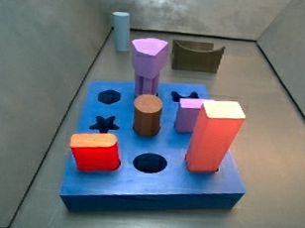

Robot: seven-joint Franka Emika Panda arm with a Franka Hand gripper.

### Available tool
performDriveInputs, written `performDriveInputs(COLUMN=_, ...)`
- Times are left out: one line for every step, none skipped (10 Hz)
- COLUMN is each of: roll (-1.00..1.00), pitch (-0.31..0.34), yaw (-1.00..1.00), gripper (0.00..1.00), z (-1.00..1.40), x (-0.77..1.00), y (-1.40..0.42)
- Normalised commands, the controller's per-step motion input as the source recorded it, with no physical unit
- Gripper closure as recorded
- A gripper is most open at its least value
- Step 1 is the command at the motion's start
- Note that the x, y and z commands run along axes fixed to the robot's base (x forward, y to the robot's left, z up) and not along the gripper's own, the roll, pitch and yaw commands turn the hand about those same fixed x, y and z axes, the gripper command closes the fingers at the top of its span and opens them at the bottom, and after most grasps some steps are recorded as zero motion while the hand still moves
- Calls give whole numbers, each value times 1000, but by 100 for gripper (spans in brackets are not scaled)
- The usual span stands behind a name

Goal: Pick up the oval object. Move up. Move to above the board. Insert the oval object.
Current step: Pick up the oval object.

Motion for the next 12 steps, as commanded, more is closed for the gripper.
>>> performDriveInputs(roll=31, pitch=0, yaw=0, gripper=0, z=0, x=0, y=0)
performDriveInputs(roll=0, pitch=0, yaw=9, gripper=0, z=0, x=0, y=0)
performDriveInputs(roll=0, pitch=0, yaw=0, gripper=0, z=-20, x=0, y=9)
performDriveInputs(roll=154, pitch=0, yaw=-69, gripper=0, z=-334, x=-754, y=171)
performDriveInputs(roll=37, pitch=0, yaw=-140, gripper=0, z=-471, x=-906, y=303)
performDriveInputs(roll=0, pitch=-50, yaw=-117, gripper=0, z=-480, x=-1000, y=314)
performDriveInputs(roll=0, pitch=-69, yaw=-120, gripper=0, z=-503, x=-1000, y=326)
performDriveInputs(roll=0, pitch=-79, yaw=-94, gripper=0, z=-520, x=-1000, y=306)
performDriveInputs(roll=0, pitch=-104, yaw=-77, gripper=0, z=-491, x=-1000, y=63)
performDriveInputs(roll=0, pitch=-139, yaw=0, gripper=0, z=-431, x=-1000, y=0)
performDriveInputs(roll=0, pitch=-159, yaw=0, gripper=0, z=-286, x=-1000, y=-57)
performDriveInputs(roll=0, pitch=-183, yaw=17, gripper=0, z=-171, x=-797, y=-23)
